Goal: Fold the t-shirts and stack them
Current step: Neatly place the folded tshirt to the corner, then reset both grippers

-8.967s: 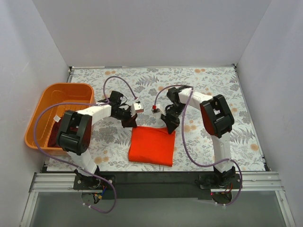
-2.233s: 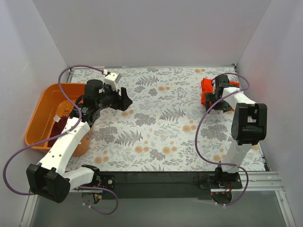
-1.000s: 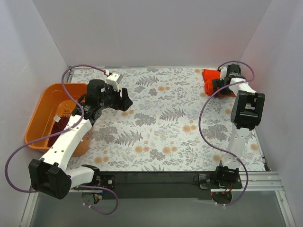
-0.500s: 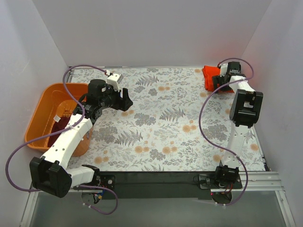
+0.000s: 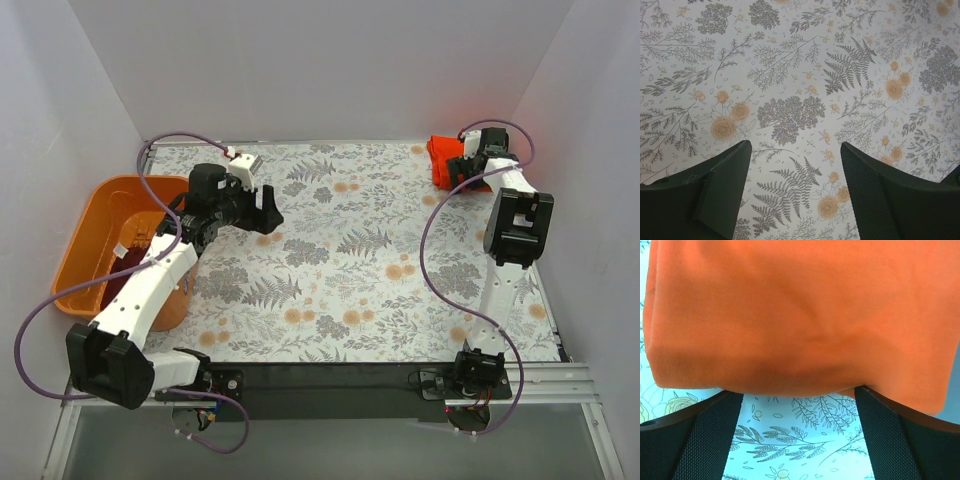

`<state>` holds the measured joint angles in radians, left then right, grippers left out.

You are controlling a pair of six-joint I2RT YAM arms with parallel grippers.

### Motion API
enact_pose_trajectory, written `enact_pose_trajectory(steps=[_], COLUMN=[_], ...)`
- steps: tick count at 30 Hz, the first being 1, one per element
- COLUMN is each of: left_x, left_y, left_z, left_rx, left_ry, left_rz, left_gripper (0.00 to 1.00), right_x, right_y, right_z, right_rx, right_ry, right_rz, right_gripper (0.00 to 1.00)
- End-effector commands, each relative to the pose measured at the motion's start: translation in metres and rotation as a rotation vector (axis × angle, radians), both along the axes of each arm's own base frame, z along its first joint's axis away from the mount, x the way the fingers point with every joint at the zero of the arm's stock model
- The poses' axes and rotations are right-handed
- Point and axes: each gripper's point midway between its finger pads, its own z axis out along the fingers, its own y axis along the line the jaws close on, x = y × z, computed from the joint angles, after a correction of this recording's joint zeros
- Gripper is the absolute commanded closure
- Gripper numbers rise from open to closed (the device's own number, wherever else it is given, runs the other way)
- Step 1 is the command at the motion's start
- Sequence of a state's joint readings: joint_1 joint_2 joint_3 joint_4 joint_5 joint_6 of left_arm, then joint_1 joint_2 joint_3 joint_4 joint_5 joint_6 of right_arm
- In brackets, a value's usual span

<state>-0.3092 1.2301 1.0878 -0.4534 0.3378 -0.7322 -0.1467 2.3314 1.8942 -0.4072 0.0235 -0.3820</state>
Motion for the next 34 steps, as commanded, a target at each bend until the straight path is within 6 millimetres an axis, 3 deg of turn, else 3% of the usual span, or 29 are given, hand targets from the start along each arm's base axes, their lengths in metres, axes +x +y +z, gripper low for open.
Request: enact_pose_trajectory(steps=[1,2,3,5,6,8,9,11,12,14,18,20,21,22,25,26,29,34], left_x=[0.005,0.005,0.011,0.013,0.023,0.021,0.024,0.023,0.023,0.017,0.007,-0.003,-0.004,-0.008,-0.025,-0.029,-0.043,-0.059], left_y=[-0.003,-0.003,-0.004,-0.005,-0.008,-0.011,-0.013,-0.015,-0.016,-0.018,-0.011,0.002,0.011,0.017,0.041,0.049,0.067,0.076], left_z=[0.015,0.009,0.024,0.028,0.035,0.037,0.034,0.040,0.041,0.039,0.026,0.021,0.017,0.014,0.010,0.008,0.007,0.016], left_rx=[-0.010,0.005,0.001,0.000,-0.004,-0.012,-0.014,-0.026,-0.028,-0.045,-0.039,-0.035,-0.010,0.003,0.061,0.073,0.103,0.093], left_ry=[0.018,0.052,0.026,0.080,0.092,0.145,0.161,0.159,0.158,0.181,0.211,0.208,0.199,0.196,0.161,0.156,0.138,0.114], left_rz=[-0.015,-0.023,-0.024,-0.019,-0.020,-0.031,-0.034,-0.055,-0.058,-0.066,-0.045,-0.013,0.013,0.031,0.086,0.107,0.152,0.184], left_gripper=[0.28,0.25,0.23,0.20,0.17,0.17,0.17,0.16,0.15,0.13,0.12,0.11,0.11,0.11,0.10,0.10,0.10,0.09], right_x=[-0.011,-0.016,-0.018,-0.026,-0.031,-0.047,-0.053,-0.071,-0.083,-0.108,-0.172,-0.206,-0.220,-0.239,-0.276,-0.294,-0.322,-0.335], right_y=[-0.003,-0.001,0.001,0.008,0.015,0.025,0.033,0.039,0.044,0.056,0.111,0.129,0.139,0.147,0.164,0.168,0.178,0.181], right_z=[0.026,0.033,0.063,0.087,0.117,0.136,0.162,0.175,0.190,0.191,0.202,0.188,0.197,0.178,0.172,0.153,0.145,0.140], right_rx=[-0.034,-0.034,-0.039,-0.025,-0.011,0.018,0.038,0.073,0.085,0.139,0.354,0.451,0.483,0.519,0.544,0.560,0.554,0.547], right_ry=[-0.010,-0.017,-0.064,-0.092,-0.140,-0.131,-0.171,-0.162,-0.180,-0.132,-0.071,0.012,-0.005,0.054,0.056,0.104,0.090,0.073], right_rz=[0.030,0.042,0.054,0.087,0.114,0.151,0.178,0.163,0.172,0.199,0.387,0.417,0.451,0.449,0.501,0.501,0.531,0.519], right_gripper=[0.02,0.01,0.02,0.02,0.02,0.02,0.01,0.02,0.02,0.02,0.02,0.02,0.02,0.02,0.02,0.02,0.02,0.01])
